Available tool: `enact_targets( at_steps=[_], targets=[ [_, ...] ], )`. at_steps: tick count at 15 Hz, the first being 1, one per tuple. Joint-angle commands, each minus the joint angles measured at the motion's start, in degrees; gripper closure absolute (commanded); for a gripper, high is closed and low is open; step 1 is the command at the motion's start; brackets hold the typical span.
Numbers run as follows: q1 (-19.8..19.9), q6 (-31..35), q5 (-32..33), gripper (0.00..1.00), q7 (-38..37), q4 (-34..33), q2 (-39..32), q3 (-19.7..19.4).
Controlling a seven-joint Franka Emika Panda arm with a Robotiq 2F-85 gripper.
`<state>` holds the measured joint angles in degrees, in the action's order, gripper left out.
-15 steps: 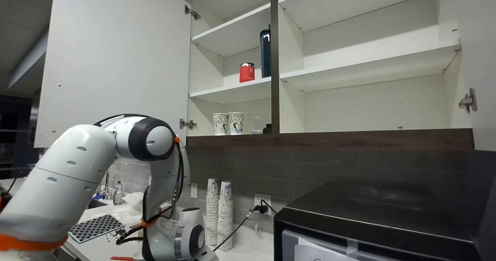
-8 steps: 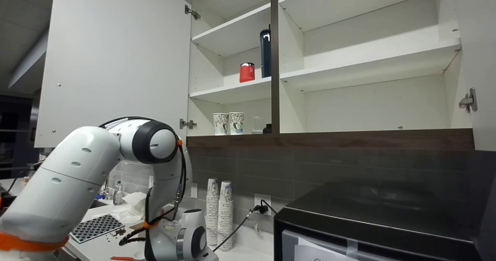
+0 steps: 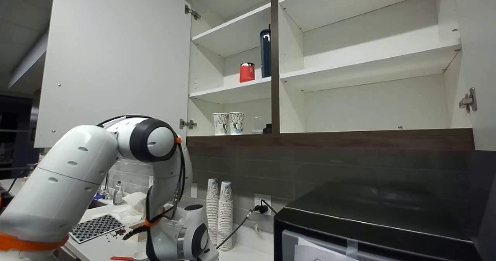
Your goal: Put the plates inside the cabinet
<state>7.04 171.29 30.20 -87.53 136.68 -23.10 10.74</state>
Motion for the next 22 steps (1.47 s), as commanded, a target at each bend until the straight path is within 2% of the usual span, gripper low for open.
enact_targets(
  at_steps=[1, 4, 7, 10, 11, 14, 17, 22],
  targets=[
    [0.1, 6.1, -2.4, 0.99, -6.5, 2.9, 1.7, -2.2],
    [-0.7, 9.5, -4.5, 0.98, -11.6, 4.6, 2.2, -4.9],
    [-5.5, 13.6, -5.1, 0.98, -17.9, 6.4, 3.6, -12.3],
    [-13.0, 20.2, -7.0, 0.98, -21.9, 8.4, 4.8, -22.1],
    [-16.3, 22.3, -8.5, 0.98, -21.6, 8.9, 4.9, -25.9],
    [-23.7, 25.7, -14.7, 0.98, -20.1, 10.1, 3.9, -33.7],
    [-28.1, 25.1, -19.0, 0.98, -20.7, 10.3, 2.1, -36.8],
    [-30.6, 25.5, -23.2, 0.98, -21.7, 9.6, -0.8, -37.3]
  ],
)
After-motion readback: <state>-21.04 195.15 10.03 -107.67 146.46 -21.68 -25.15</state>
